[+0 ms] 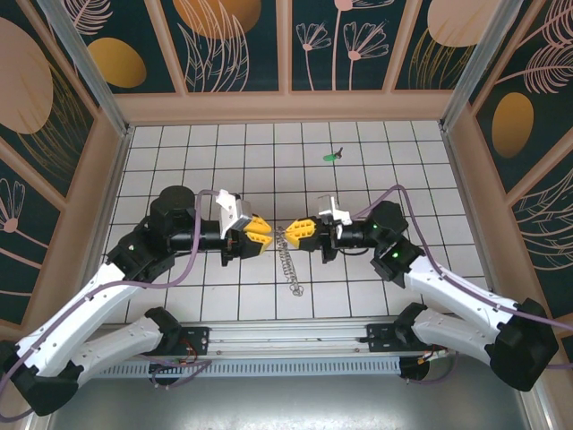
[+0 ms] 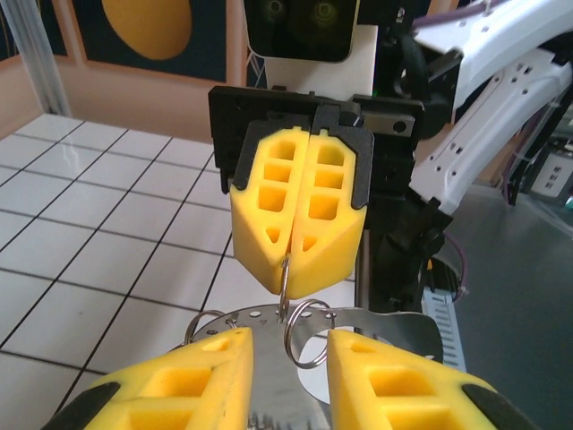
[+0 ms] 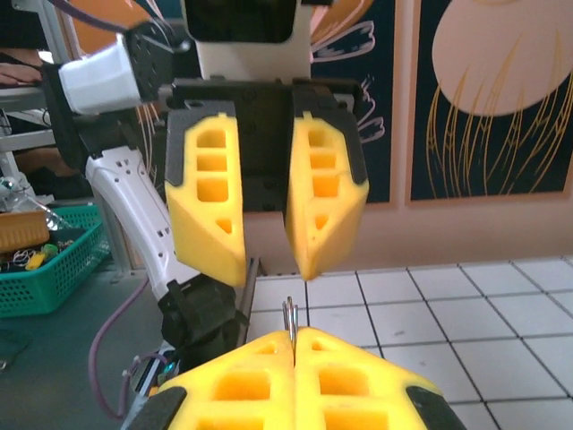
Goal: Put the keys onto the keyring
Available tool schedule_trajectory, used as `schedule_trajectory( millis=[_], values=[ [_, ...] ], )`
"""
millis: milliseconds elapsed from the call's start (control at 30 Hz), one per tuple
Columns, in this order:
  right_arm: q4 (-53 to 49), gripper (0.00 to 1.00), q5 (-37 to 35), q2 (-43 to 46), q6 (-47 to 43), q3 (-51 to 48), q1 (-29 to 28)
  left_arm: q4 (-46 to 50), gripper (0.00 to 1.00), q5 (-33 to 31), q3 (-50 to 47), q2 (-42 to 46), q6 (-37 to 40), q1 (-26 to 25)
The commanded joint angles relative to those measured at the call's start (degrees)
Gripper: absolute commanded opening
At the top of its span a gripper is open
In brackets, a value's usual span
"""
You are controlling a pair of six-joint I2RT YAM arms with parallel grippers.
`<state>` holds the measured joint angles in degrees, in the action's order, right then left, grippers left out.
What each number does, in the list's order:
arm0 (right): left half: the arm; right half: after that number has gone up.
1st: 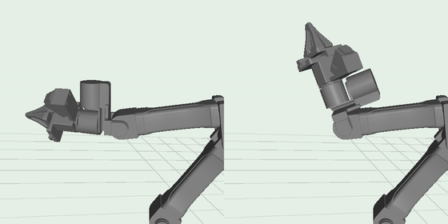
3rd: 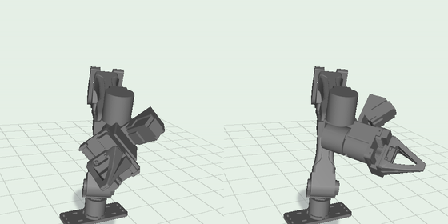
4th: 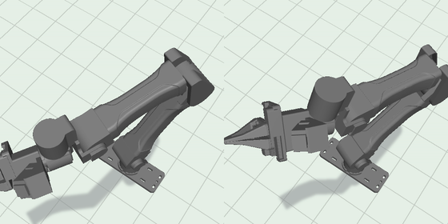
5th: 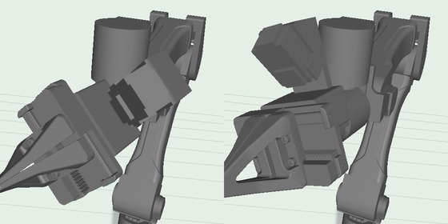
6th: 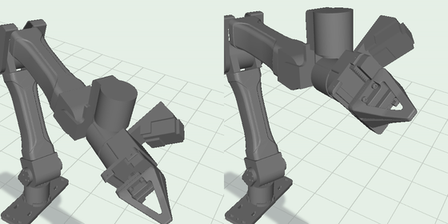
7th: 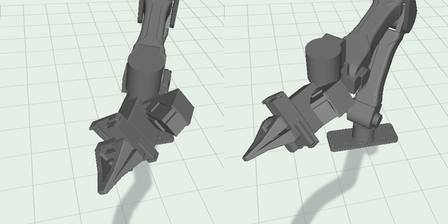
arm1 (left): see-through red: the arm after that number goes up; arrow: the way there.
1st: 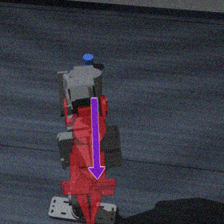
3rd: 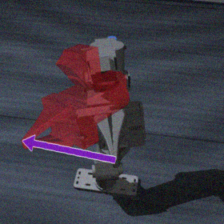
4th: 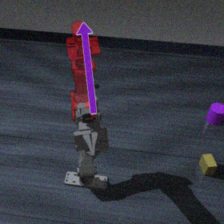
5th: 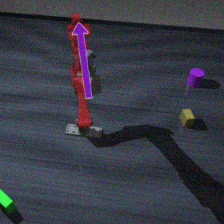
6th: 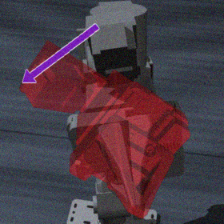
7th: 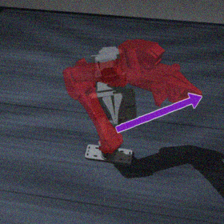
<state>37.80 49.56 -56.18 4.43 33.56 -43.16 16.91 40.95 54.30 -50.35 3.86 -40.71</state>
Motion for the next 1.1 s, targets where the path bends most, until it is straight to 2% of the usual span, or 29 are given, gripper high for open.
schedule_trajectory(
  millis=[0, 133, 433, 867, 1067],
  values=[
    [16.9, 0.0, -0.4, 0.1, 8.3, -1.5, 0.3, -8.4, 0.27, 3.8, -1.3, -0.2, -3.9, 0.0],
    [22.5, 0.0, -0.9, -1.2, 11.7, -2.5, 0.3, -11.3, 0.28, 4.0, -2.7, -0.4, -4.3, 0.0],
    [24.4, 0.0, -1.5, -2.1, 12.5, -2.8, 0.3, -18.8, 0.29, 5.9, -4.2, -0.5, -7.9, 0.0],
    [26.4, 0.0, -1.5, -3.2, 13.0, -3.2, 0.3, -20.4, 0.29, 5.7, -2.9, -3.0, -7.8, -1.1],
    [26.3, 0.0, -1.3, -3.7, 12.8, -3.4, 0.3, -21.1, 0.25, 5.7, -2.4, -3.9, -7.7, -1.2]
  ],
)
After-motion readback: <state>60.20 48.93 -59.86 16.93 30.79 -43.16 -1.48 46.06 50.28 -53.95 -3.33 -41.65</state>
